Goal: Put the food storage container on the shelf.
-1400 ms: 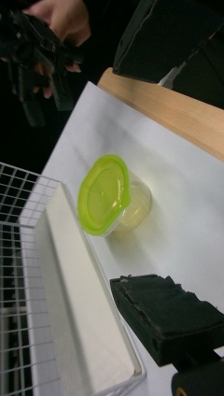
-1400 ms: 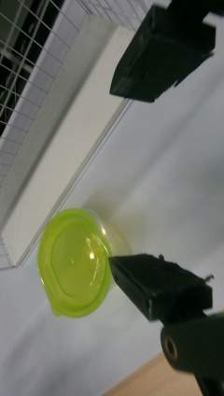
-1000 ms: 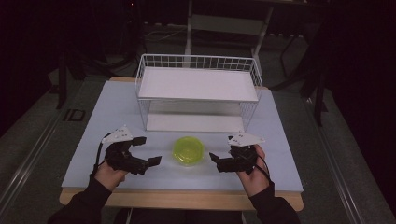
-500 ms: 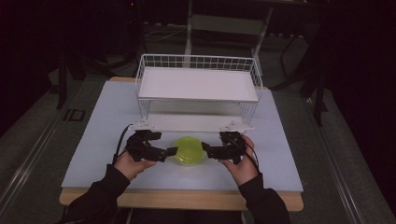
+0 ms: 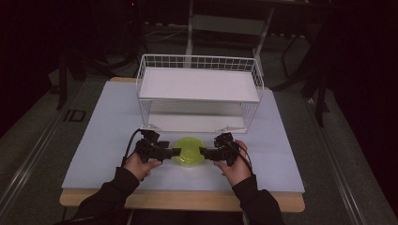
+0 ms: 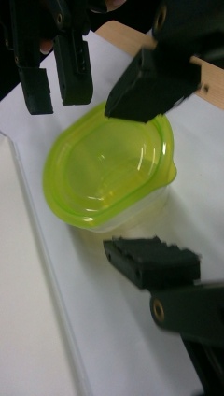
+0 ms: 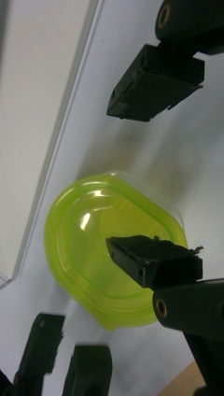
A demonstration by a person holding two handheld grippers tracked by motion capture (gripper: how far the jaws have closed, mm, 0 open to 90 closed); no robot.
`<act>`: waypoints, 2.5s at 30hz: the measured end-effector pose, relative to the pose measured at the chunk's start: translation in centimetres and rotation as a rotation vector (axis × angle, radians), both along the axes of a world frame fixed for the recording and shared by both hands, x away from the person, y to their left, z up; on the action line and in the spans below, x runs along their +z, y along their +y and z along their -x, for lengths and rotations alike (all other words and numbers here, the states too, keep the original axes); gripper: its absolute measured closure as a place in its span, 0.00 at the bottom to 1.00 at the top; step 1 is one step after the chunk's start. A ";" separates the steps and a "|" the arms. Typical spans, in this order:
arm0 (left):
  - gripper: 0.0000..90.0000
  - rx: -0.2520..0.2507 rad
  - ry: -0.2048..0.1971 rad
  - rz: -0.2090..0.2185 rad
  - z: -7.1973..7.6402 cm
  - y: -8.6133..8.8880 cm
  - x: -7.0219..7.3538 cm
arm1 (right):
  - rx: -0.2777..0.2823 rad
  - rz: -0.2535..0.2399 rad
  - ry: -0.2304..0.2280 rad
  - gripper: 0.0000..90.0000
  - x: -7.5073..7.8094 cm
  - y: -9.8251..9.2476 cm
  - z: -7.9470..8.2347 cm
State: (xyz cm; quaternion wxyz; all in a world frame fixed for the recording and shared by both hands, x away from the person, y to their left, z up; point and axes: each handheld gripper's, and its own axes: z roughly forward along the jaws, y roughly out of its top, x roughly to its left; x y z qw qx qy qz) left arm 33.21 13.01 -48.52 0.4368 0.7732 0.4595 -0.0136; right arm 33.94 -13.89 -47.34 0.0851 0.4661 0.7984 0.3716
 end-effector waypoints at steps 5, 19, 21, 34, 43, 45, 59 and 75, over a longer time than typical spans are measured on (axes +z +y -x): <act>0.46 -0.007 0.020 -0.002 0.0 -0.4 -0.7 | -0.001 0.012 0.013 0.35 -0.7 0.4 -0.2; 0.63 0.000 0.110 0.031 -0.4 0.0 -1.3 | 0.043 0.007 0.059 0.36 -1.4 0.8 0.1; 0.65 0.009 0.113 0.031 -0.5 0.1 -1.3 | 0.049 0.001 0.070 0.38 -1.5 0.8 0.0; 0.75 0.006 0.163 0.026 -0.2 -0.2 -1.1 | 0.054 -0.008 0.092 0.69 -1.0 1.1 0.8; 0.90 0.011 0.164 -0.026 0.5 -0.6 -0.6 | 0.020 -0.019 0.062 0.87 -0.4 0.8 1.3; 0.90 0.009 0.167 -0.019 0.5 -0.7 -0.5 | 0.018 -0.007 0.050 0.87 -0.2 0.8 1.4; 0.90 0.007 0.098 0.035 0.9 -0.4 3.5 | 0.027 -0.041 -0.042 0.88 3.8 0.2 2.2; 0.91 0.003 0.023 0.051 0.2 -0.7 9.1 | 0.020 -0.088 -0.115 0.88 9.0 -0.6 2.0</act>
